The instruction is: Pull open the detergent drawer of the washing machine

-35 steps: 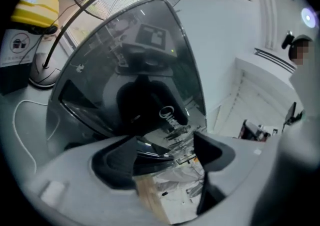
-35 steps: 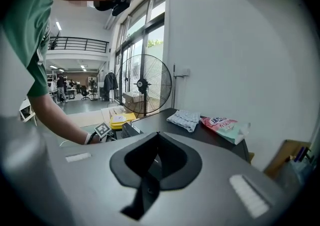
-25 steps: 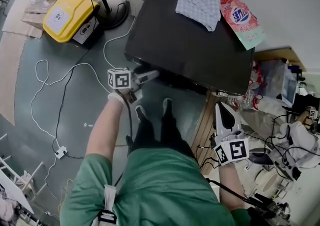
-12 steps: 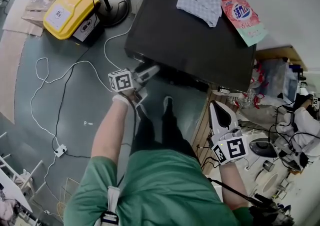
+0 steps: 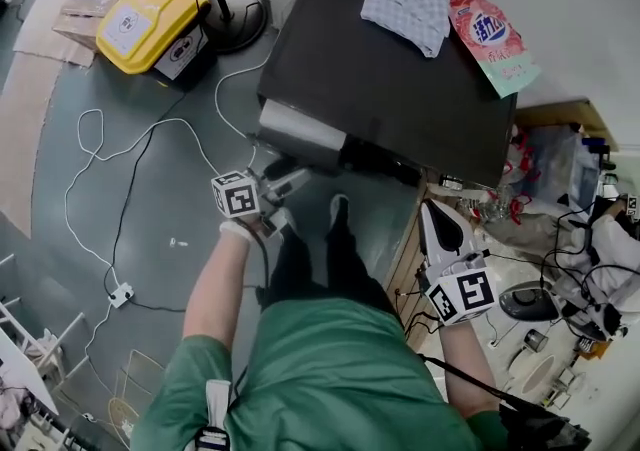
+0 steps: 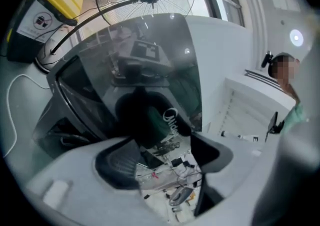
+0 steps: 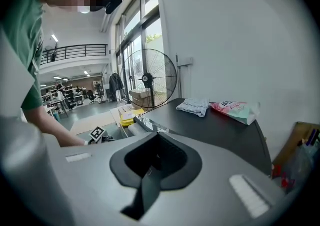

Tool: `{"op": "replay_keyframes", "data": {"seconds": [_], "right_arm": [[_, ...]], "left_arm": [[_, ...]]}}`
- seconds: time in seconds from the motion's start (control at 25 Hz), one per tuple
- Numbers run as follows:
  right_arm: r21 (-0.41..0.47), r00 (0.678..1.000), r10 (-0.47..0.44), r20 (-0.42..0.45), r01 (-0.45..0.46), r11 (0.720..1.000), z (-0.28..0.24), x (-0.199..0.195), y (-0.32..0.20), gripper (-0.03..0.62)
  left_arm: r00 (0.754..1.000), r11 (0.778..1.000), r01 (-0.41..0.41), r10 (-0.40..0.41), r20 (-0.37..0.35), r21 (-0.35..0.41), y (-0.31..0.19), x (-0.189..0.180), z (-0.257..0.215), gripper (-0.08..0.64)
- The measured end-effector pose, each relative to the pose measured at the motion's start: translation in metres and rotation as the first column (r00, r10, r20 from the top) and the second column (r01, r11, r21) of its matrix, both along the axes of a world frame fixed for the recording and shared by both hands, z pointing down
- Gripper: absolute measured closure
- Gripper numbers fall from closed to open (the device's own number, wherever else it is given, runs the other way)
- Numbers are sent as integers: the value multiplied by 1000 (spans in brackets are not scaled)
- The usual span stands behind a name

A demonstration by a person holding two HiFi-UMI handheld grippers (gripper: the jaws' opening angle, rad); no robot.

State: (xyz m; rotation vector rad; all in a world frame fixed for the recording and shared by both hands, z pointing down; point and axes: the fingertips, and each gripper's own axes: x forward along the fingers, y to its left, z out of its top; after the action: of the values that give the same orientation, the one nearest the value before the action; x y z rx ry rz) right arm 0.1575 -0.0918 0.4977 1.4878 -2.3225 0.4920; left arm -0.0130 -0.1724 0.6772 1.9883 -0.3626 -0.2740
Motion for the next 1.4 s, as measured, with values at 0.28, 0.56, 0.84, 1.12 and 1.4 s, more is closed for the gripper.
{"op": "replay_keyframes", "data": {"seconds": [0.28, 0.56, 0.84, 1.12, 1.4], "right_arm": [[11, 999, -36, 14, 36, 999, -7, -19, -4, 594], [9, 998, -60, 24, 59, 998, -7, -28, -6, 594], [7, 995, -98, 19, 98, 995, -7, -41, -6, 594], [6, 993, -115, 21, 115, 993, -7, -51, -7, 594], [7, 992, -122, 25, 122, 993, -9, -57, -8, 594]], "left_arm": [[1000, 1000, 8, -8, -9, -15, 20, -11, -1, 239], [1000, 1000, 10, -10, -3, -18, 45, -20, 1, 239], [1000, 1000, 16, -16, 13, -10, 58, -25, -3, 238], [1000, 1000, 16, -16, -5, -16, 74, -33, -2, 242], [1000, 998, 26, -26, -16, -53, 90, -40, 3, 241]]}}
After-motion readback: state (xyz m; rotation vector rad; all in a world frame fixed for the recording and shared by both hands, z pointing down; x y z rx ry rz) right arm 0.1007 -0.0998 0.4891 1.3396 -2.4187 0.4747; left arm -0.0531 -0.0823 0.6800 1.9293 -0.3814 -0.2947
